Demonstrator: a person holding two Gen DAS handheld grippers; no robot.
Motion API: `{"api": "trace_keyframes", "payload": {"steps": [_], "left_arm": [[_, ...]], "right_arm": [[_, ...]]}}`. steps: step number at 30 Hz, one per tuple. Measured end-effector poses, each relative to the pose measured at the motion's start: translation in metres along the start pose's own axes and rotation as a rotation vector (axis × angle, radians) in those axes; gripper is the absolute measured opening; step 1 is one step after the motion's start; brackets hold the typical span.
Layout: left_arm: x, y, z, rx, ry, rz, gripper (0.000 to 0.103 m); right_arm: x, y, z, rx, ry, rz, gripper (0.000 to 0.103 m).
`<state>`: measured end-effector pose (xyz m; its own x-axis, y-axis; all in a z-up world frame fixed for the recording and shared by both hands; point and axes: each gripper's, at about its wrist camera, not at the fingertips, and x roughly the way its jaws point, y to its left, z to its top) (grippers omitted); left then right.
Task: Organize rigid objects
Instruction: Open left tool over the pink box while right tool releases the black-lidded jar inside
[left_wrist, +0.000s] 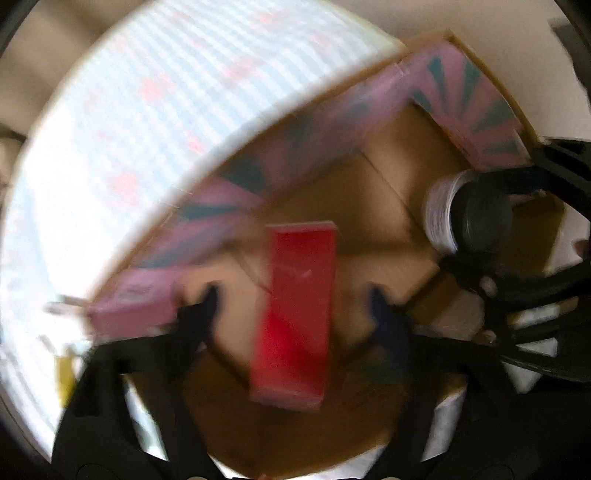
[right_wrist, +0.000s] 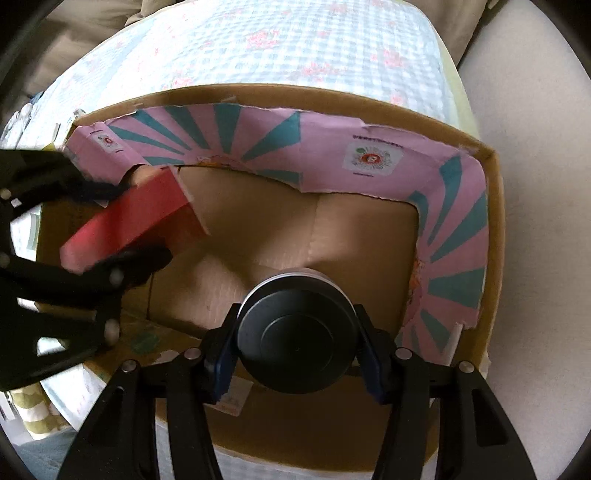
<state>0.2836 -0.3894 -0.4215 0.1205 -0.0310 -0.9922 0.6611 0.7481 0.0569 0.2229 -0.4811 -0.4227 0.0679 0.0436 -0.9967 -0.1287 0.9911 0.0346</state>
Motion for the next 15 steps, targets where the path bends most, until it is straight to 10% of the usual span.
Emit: {"api": "trace_keyframes", "payload": {"steps": [2,15], "left_arm": [[-0.007,0.009,0.001,-0.025,-0.023,-0.030,0.103],[-0.023,0.005,-0.008,-0.009,-0.039,-0.018,0.103]], "right_arm": [[0.001,-0.002,-0.006,-0.029,0.026,-0.036,0.103],[-0.032,0.005,-0.036,-0.018,-0.056,0.020,0.103]]}}
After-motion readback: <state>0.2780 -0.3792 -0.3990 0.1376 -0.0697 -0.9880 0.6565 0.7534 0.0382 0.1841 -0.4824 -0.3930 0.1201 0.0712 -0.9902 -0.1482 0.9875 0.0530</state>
